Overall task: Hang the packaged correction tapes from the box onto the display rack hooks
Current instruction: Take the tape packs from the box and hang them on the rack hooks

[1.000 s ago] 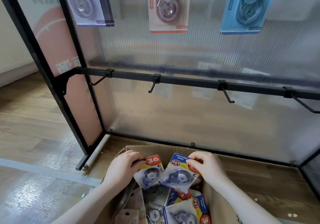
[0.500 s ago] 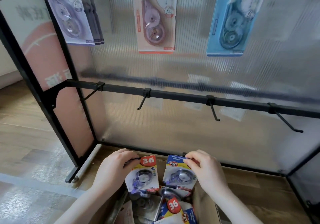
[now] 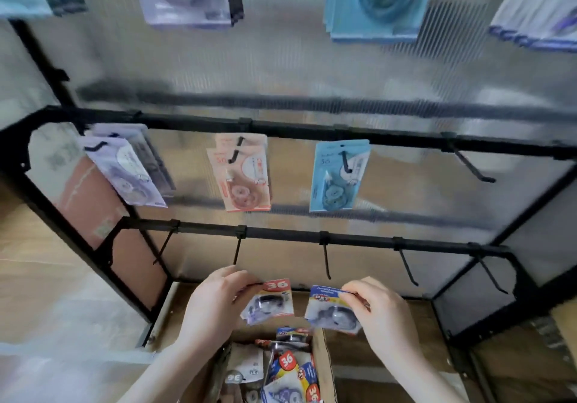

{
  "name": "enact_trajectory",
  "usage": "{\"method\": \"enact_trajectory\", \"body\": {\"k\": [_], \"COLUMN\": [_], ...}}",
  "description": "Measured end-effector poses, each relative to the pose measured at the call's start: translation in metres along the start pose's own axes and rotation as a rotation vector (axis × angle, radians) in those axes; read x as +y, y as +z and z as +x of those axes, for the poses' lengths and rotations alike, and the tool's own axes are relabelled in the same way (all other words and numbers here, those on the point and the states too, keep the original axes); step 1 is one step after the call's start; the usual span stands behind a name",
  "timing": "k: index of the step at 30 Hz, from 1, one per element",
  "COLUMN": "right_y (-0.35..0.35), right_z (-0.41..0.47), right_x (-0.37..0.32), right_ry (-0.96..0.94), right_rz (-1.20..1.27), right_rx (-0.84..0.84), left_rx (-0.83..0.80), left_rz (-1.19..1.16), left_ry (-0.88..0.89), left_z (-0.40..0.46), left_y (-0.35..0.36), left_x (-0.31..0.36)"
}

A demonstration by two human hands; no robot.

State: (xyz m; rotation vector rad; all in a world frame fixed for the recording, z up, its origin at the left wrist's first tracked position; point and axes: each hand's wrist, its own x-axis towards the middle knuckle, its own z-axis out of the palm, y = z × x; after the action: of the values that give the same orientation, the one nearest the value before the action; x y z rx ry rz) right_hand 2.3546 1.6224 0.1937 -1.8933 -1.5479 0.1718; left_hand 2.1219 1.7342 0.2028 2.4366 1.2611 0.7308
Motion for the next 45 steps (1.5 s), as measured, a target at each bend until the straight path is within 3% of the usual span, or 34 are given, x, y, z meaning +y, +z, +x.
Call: {"method": "enact_trajectory", "body": {"k": [7,12,19,26,34,45], "right_y": [-0.108,-0.170,-0.222,-0.269,-0.288,-0.250], "right_z": [0.015,0.020,0.036,0.042,0.078,0.120], "right_x": [-0.062,-0.065,-0.031,0.019,0.046,0.052], "right_ry": [0.105,0.183,0.109,0.011,-0.108,-0.164], "right_rz": [-0.092,-0.093,-0.087,-0.053,-0.037,-0.102], "right_rx": [0.087,0.088,0.149,0.135,0.115,0.029], "left_rx": [-0.035,-0.104,-0.054,-0.038,0.010,-0.047], "left_rz": [-0.008,-0.068,-0.070,-0.101,-0.051,-0.080], "left_ry": [0.071,0.117,0.120,0.003,-0.019,0.061], "left_z": [0.032,0.054,0.070,0.062,0.075,0.085], "left_y": [-0.095,-0.126,-0.112,-0.082,-0.078,-0.054], "left_x": [0.060,0.100,0.151,0.231,0.271,0.255]}}
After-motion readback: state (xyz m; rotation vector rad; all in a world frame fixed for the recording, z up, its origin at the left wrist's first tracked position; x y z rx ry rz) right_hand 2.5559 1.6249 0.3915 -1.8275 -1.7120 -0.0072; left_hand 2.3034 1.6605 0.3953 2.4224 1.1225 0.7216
